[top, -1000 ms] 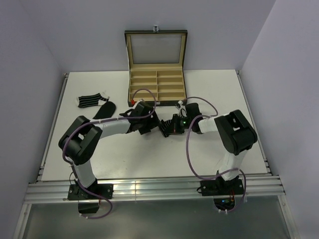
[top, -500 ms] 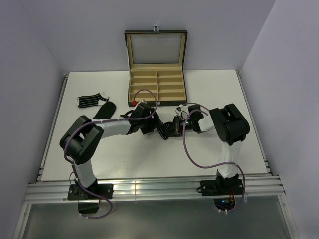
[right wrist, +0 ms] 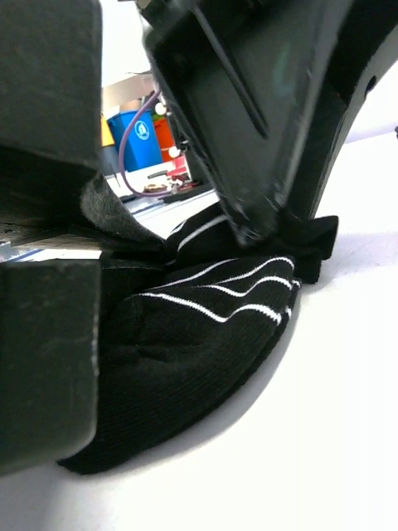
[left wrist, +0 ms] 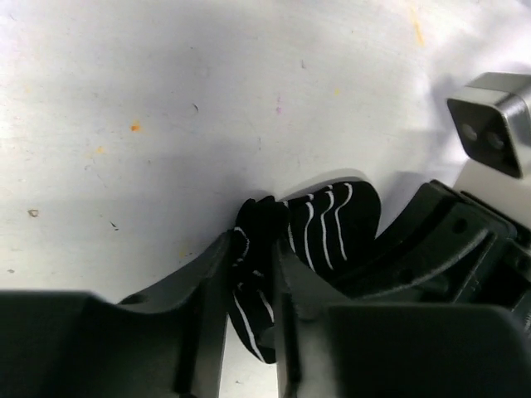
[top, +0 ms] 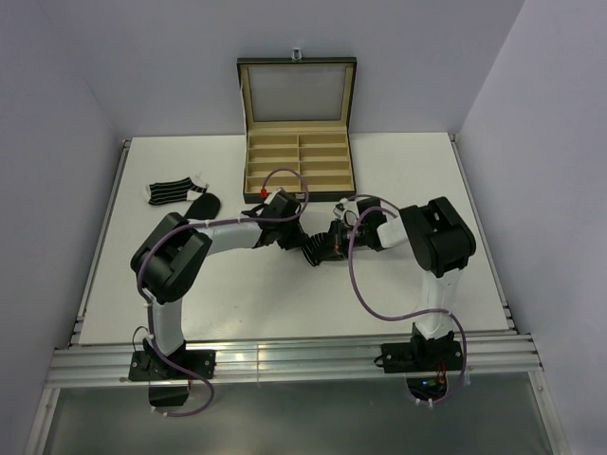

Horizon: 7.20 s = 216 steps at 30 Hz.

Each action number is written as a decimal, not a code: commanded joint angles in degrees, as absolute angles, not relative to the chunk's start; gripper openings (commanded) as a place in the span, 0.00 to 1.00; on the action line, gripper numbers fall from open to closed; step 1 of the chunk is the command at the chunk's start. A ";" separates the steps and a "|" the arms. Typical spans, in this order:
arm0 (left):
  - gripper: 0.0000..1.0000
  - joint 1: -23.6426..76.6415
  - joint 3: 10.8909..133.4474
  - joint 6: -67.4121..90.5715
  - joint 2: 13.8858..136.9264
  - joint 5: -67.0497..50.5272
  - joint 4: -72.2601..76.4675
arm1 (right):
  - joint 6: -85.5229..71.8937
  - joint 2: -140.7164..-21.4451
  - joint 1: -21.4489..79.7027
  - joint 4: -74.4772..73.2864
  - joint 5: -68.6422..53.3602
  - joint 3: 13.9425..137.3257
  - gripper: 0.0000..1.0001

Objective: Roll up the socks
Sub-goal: Roll the sock at the center of the board.

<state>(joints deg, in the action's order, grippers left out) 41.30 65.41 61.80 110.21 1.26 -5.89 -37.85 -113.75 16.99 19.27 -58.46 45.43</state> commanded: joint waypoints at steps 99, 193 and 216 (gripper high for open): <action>0.48 39.37 59.77 65.74 111.09 4.83 -12.92 | -27.60 -109.86 19.25 8.09 -48.78 47.28 0.00; 0.61 38.23 54.14 61.08 105.29 1.58 -3.25 | -27.60 -109.86 21.27 3.61 -51.42 53.26 0.00; 0.00 38.58 67.23 52.74 109.86 3.34 -22.50 | -11.26 -83.32 41.91 6.75 3.13 42.89 0.55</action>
